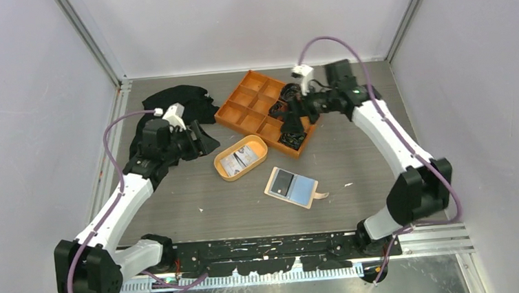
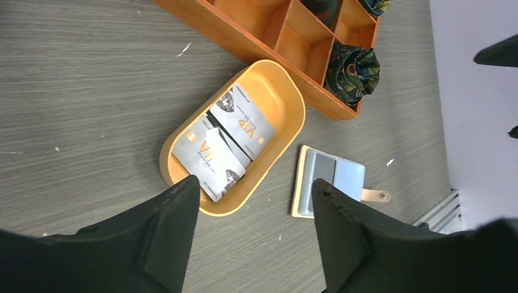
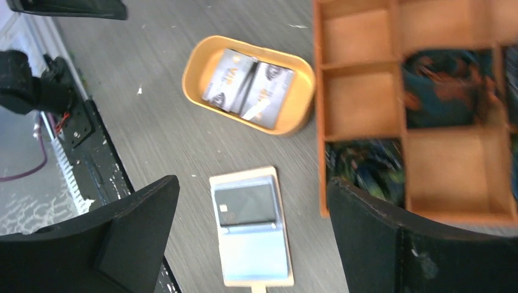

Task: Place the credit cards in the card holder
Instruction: Pick up the credit card from the storage box.

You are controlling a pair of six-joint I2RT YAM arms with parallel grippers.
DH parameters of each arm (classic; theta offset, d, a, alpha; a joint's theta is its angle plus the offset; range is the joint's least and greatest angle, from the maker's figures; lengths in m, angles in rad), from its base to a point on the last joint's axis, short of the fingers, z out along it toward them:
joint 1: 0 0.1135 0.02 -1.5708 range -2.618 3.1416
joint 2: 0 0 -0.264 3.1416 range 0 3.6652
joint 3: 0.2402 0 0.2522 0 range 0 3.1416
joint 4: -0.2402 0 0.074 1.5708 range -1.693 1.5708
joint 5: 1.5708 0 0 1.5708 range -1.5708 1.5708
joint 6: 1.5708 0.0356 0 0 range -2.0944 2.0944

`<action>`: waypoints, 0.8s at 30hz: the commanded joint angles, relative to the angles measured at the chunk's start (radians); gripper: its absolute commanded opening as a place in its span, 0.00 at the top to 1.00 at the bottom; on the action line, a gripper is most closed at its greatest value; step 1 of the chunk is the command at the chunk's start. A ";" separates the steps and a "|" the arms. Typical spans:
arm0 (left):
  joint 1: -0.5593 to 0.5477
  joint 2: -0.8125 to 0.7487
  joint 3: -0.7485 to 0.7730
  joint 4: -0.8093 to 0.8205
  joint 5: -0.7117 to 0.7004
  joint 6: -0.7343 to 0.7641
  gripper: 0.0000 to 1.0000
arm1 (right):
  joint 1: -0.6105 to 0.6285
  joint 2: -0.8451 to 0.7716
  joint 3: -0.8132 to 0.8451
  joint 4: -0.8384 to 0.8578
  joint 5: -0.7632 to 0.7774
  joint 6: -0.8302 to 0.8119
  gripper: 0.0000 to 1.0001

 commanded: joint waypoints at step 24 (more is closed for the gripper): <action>0.009 0.022 -0.191 0.152 -0.084 -0.118 0.49 | 0.384 0.344 0.081 0.253 0.091 0.412 0.44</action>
